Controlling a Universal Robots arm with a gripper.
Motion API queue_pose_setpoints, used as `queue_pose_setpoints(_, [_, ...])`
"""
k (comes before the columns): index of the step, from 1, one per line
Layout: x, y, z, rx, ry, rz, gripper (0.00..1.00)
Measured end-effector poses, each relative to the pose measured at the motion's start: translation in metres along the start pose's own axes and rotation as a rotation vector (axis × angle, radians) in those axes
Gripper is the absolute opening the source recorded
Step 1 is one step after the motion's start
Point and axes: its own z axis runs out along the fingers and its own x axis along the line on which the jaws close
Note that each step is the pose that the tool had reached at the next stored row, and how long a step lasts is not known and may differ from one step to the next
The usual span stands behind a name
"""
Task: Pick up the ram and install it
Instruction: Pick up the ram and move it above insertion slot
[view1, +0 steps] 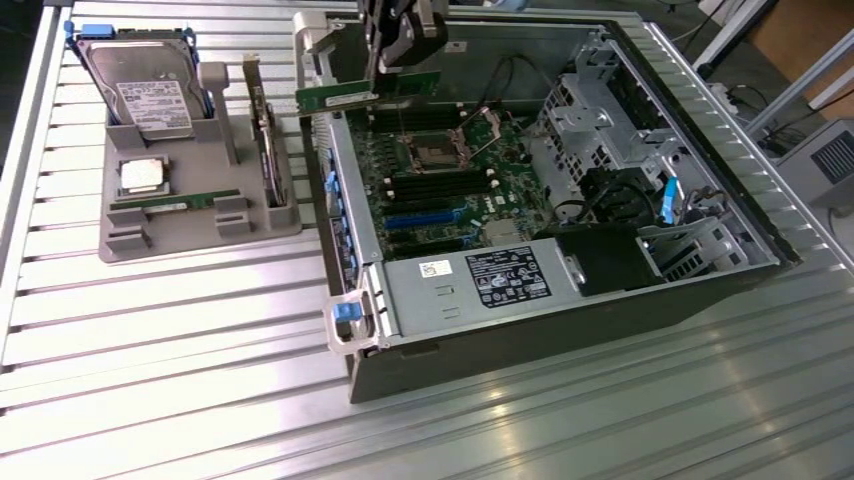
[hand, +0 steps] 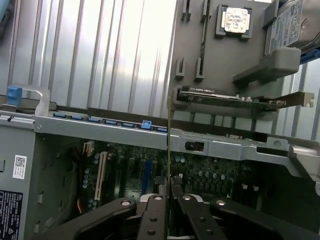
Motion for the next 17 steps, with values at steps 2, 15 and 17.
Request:
queue_pose_setpoints(2, [0.001,-0.0073,-0.0003,-0.0001,0.001,0.0,0.14])
queue_pose_setpoints(15, [0.007,-0.0462,-0.002,-0.0007,0.0051,0.0,0.14])
queue_pose_setpoints(17, [0.008,-0.0538,-0.0024,-0.0009,0.006,0.0,0.14])
